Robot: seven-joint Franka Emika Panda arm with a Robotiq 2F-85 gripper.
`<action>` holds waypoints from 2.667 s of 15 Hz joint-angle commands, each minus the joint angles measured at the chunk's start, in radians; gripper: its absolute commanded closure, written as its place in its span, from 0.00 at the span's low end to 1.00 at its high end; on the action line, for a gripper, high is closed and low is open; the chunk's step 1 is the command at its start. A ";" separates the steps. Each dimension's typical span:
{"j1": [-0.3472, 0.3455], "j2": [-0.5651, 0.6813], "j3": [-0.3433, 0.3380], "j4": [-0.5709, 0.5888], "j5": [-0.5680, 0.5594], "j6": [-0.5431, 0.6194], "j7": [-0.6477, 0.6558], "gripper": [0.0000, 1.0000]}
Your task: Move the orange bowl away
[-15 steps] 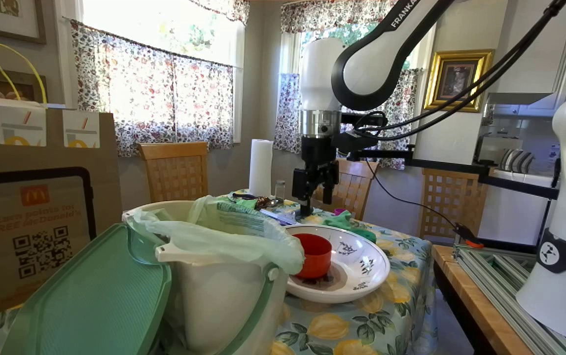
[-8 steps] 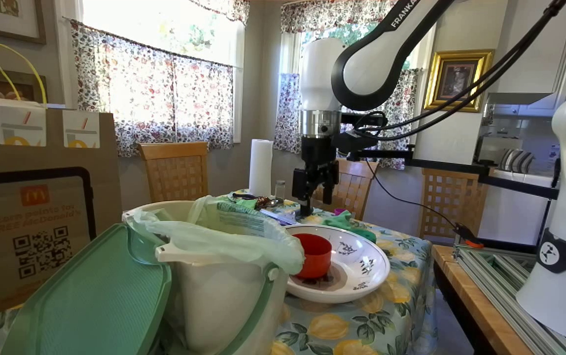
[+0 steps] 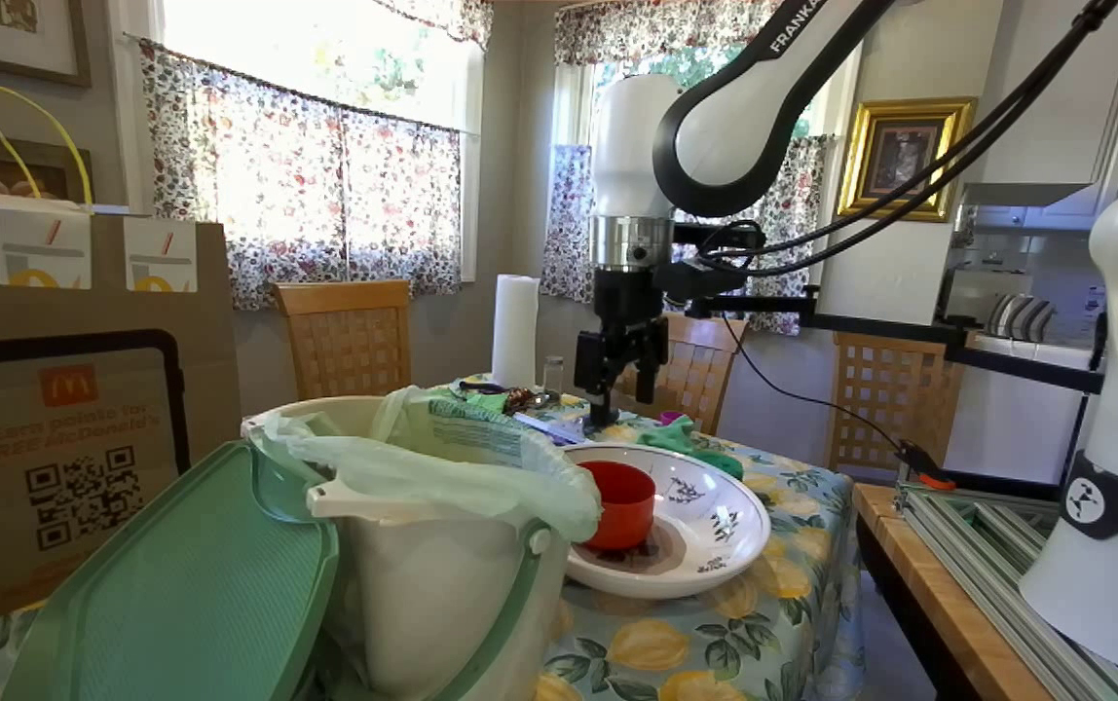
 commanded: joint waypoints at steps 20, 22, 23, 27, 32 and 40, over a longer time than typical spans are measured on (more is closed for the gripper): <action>0.035 0.365 -0.075 0.187 0.261 0.216 -0.047 0.00; 0.033 0.373 -0.076 0.187 0.267 0.215 -0.045 0.00; 0.042 0.381 -0.084 0.188 0.258 0.217 -0.034 0.00; 0.046 0.396 -0.077 0.188 0.267 0.220 -0.025 0.00; 0.039 0.401 -0.064 0.190 0.283 0.211 -0.035 0.51; 0.030 0.403 -0.053 0.194 0.307 0.209 -0.044 1.00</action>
